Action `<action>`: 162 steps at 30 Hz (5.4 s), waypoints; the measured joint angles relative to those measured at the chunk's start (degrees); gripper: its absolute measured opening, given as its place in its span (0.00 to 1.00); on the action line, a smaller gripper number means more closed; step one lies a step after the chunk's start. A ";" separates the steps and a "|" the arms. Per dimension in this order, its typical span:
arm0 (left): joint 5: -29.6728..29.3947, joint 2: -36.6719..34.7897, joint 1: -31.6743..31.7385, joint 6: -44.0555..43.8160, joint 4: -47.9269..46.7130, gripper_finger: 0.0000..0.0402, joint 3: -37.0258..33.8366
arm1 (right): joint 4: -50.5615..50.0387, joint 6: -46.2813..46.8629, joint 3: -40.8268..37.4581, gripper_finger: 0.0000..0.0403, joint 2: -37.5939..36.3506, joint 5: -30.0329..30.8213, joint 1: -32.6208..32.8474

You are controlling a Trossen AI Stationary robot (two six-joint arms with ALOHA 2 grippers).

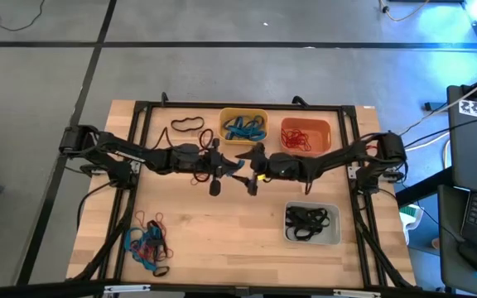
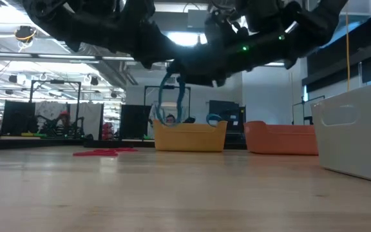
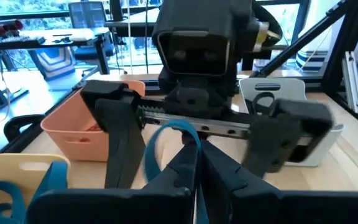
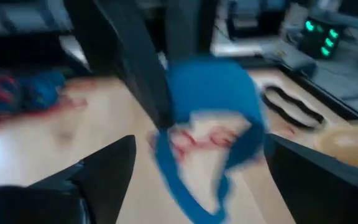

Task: Sort rubber bands into baskets
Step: Put the blue rubber band into the yellow bin, then put the black rubber band into the white bin

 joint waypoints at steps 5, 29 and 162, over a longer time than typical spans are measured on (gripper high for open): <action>0.00 0.00 0.00 -0.46 0.36 0.03 0.00 | 5.22 1.47 0.17 0.81 2.40 -3.14 0.00; 0.02 0.00 0.07 0.14 0.28 0.07 0.00 | 10.19 -1.90 0.17 0.05 4.04 -5.48 -0.15; -15.02 -7.67 34.22 -15.17 -44.36 0.43 0.02 | -36.90 -0.47 4.74 0.53 -9.47 -2.00 1.44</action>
